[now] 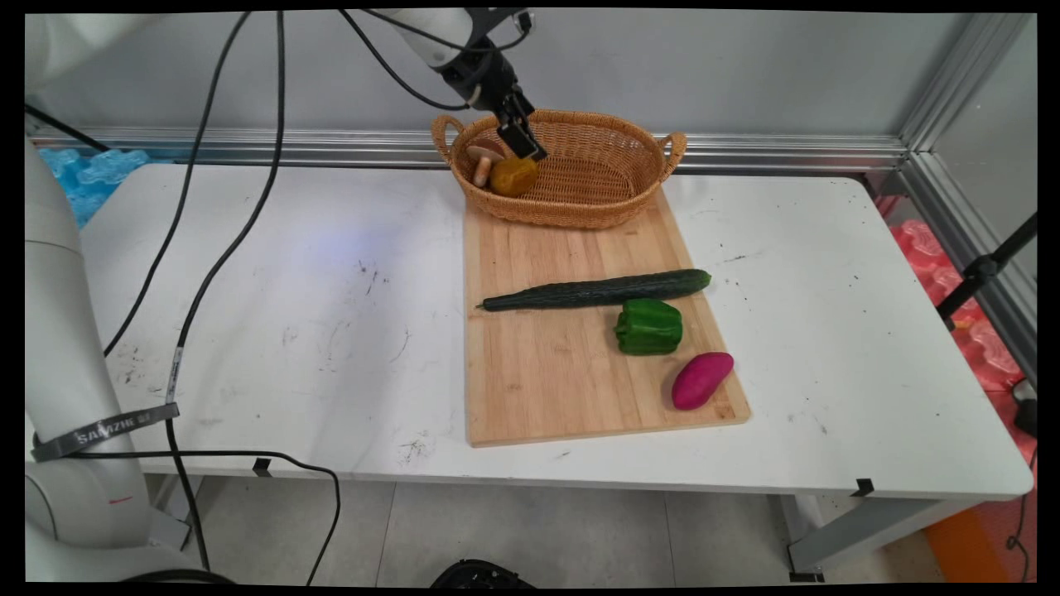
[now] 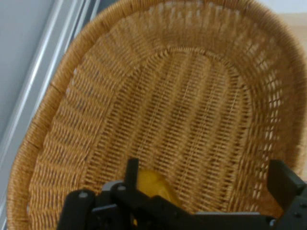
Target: Pick up the potato from the vegetable basket
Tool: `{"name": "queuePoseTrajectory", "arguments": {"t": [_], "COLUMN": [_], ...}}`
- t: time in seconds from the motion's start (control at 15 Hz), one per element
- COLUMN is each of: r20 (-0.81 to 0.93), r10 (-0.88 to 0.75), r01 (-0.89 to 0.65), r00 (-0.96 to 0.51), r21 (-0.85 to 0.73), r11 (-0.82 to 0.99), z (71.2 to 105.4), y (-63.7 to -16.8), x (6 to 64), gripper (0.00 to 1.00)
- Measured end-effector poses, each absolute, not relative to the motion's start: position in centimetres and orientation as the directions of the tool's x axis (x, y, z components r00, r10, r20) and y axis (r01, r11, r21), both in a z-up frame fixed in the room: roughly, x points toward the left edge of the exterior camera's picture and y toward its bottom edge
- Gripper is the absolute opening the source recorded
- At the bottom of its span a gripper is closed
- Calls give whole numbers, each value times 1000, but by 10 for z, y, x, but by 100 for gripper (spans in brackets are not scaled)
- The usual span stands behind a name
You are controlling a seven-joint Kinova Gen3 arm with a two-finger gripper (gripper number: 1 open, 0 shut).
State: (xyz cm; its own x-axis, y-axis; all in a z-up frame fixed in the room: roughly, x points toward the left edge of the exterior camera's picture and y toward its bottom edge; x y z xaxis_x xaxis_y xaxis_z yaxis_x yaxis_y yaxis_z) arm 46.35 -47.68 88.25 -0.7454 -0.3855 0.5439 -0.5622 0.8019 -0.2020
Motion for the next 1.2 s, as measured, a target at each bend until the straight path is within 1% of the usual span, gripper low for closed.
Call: {"name": "queuePoseTrajectory", "arguments": {"t": [0.53,0.87,1.2], "r20": [509,495,481], "r10": [-472,-546,-584], "r01": [-625,-689,-718], "r00": [-719,-676,-654], "r21": [-179,-161,-151], "r11": [759,707,679], "z": [842,827,820], "y": [-501,-504,-503], "x": [462,462,463], "gripper": [100,100,100]}}
